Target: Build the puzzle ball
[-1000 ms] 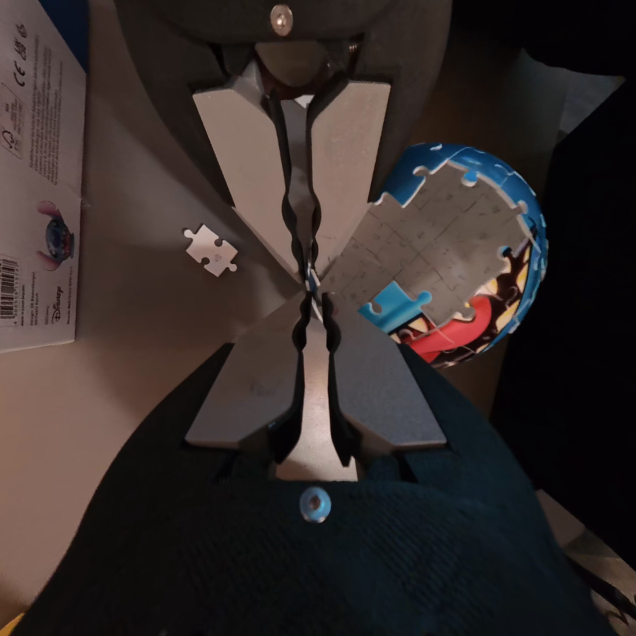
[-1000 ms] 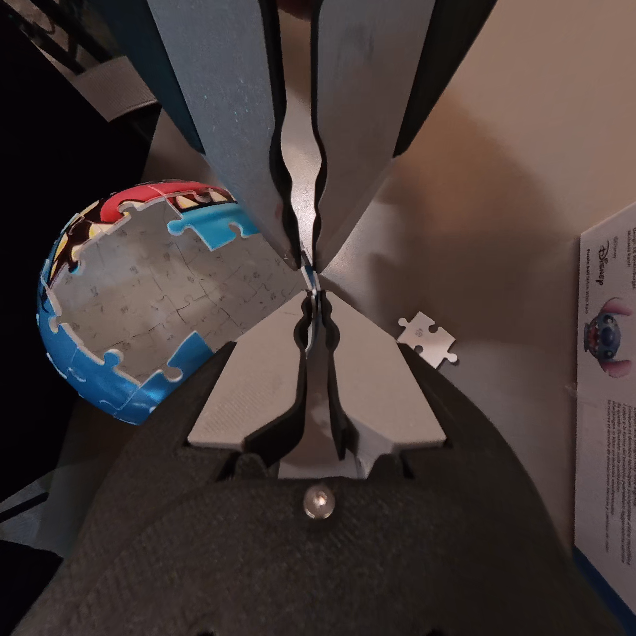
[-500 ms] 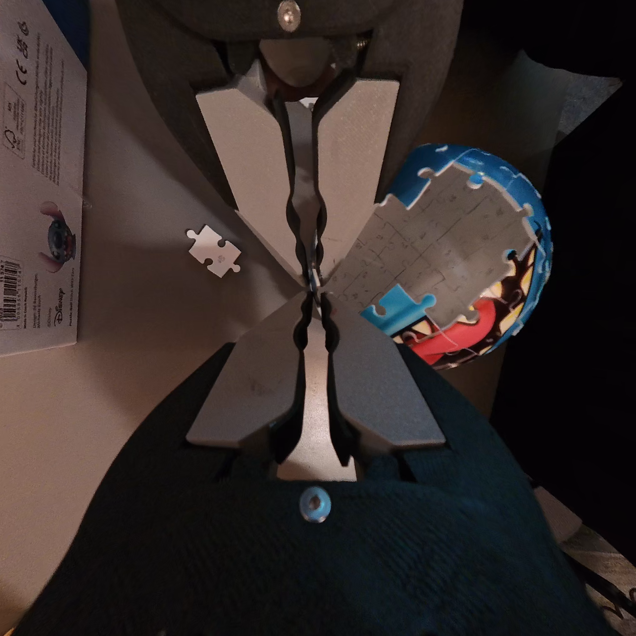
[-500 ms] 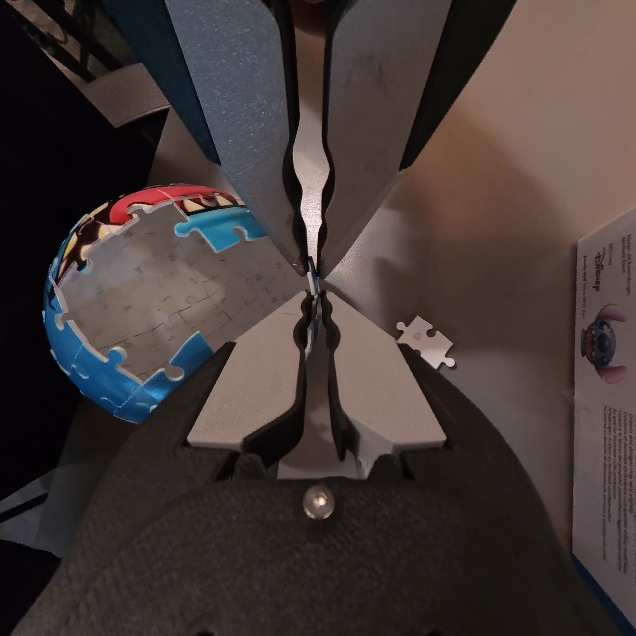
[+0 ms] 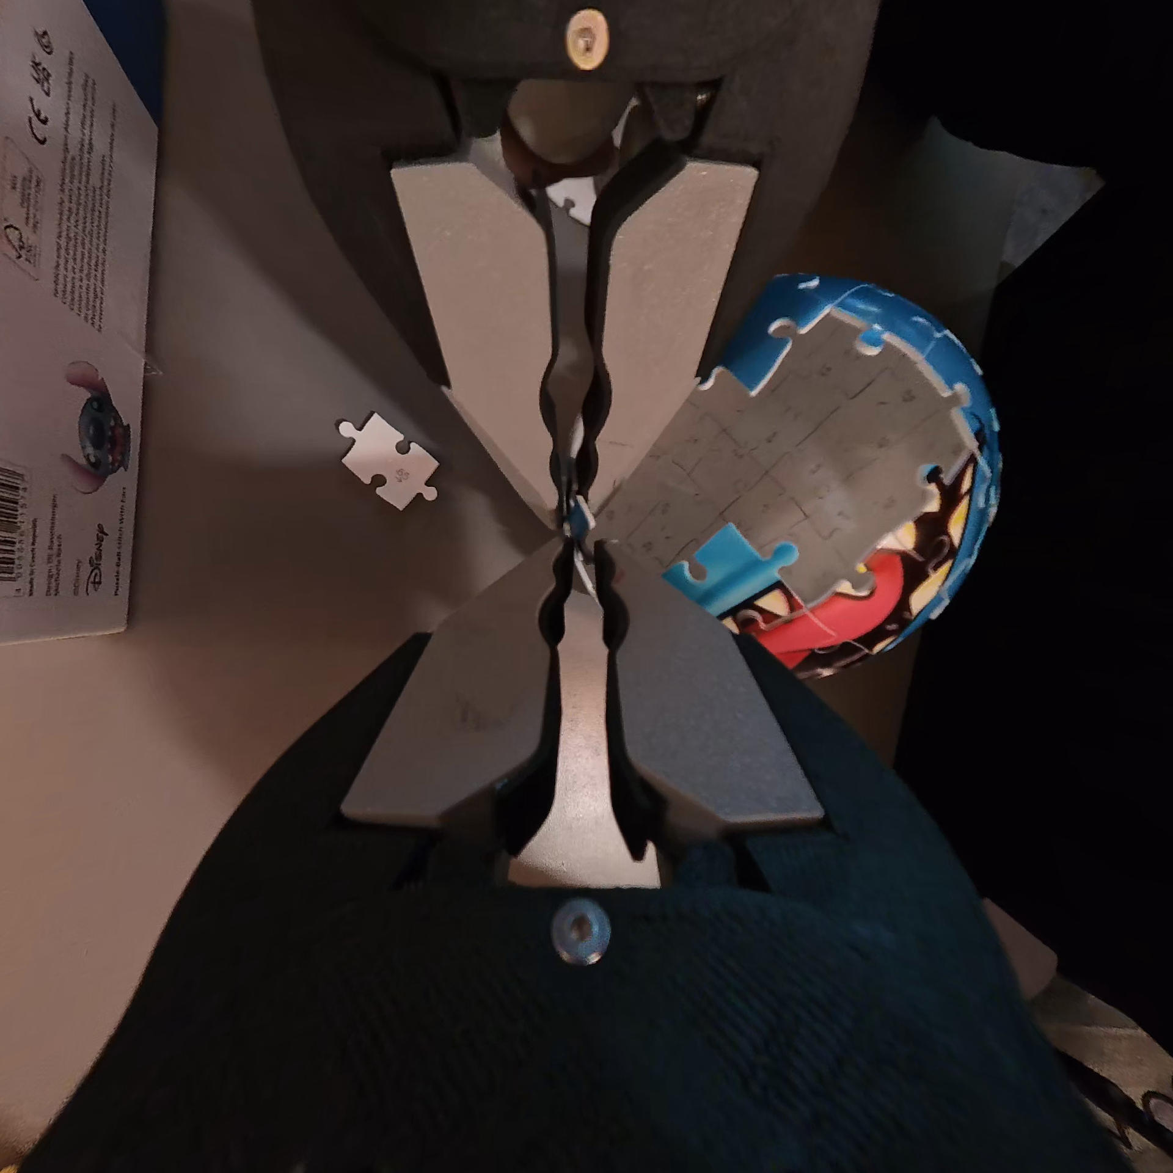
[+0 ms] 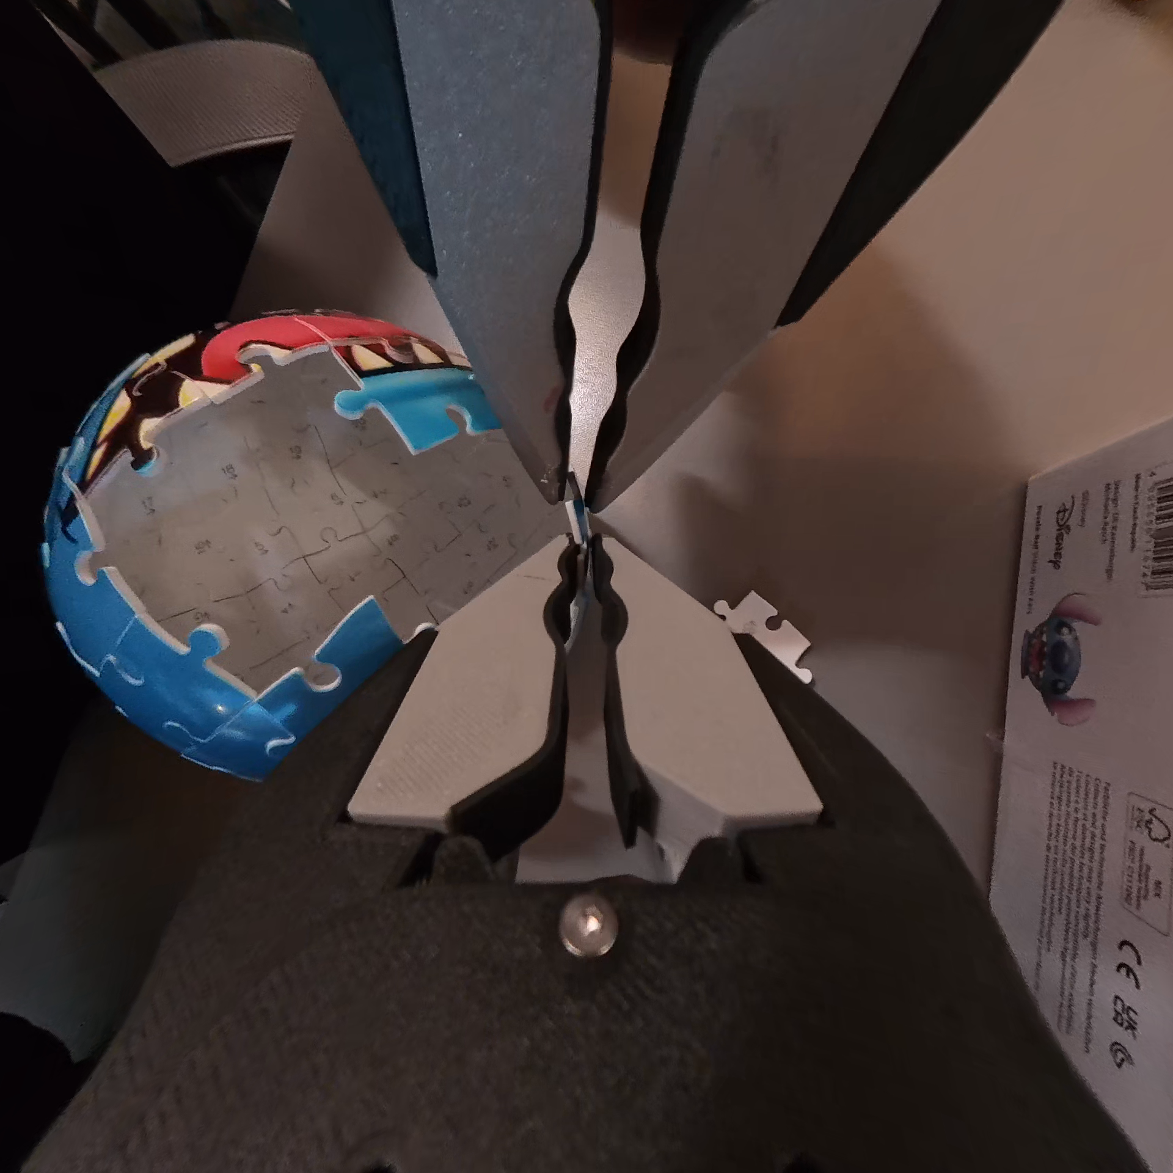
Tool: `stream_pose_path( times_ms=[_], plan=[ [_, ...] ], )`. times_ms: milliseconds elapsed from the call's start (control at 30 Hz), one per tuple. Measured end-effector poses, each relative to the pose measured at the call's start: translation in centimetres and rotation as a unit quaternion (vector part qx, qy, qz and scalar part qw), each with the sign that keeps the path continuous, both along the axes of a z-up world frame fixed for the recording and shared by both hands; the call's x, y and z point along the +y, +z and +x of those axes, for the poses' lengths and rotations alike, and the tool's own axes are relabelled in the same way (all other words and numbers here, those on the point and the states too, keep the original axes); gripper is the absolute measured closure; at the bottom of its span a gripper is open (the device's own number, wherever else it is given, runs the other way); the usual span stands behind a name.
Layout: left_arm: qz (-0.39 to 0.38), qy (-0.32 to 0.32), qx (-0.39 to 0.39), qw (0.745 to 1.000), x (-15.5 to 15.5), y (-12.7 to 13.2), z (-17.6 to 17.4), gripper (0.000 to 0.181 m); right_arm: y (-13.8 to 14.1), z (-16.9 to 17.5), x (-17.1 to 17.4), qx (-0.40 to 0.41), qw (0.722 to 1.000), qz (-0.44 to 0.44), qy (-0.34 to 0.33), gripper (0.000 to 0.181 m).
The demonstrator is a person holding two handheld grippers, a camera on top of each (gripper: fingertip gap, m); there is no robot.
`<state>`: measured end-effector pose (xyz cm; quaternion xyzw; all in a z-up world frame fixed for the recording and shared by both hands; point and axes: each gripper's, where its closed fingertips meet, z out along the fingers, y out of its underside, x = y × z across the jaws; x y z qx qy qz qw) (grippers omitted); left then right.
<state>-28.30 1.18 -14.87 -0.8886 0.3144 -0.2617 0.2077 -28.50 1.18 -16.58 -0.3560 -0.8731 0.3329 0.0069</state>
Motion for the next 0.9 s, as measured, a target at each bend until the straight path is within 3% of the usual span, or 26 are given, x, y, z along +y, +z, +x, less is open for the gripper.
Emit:
stream_pose_path(
  times_ms=[533,800,900],
  plan=[
    [0.003,-0.005,0.011,1.0,0.0,-0.4,0.1,0.178,0.1,0.0,-0.1,-0.016,1.0,-0.018,-0.011,0.181],
    [0.005,-0.003,0.013,1.0,0.0,-0.4,0.2,0.178,2.7,0.3,1.5,-0.006,0.998,-0.042,-0.048,0.167],
    [0.005,-0.003,0.013,1.0,0.0,-0.4,0.2,0.178,2.5,1.0,1.7,-0.028,0.997,-0.041,-0.053,0.166]
  ],
)
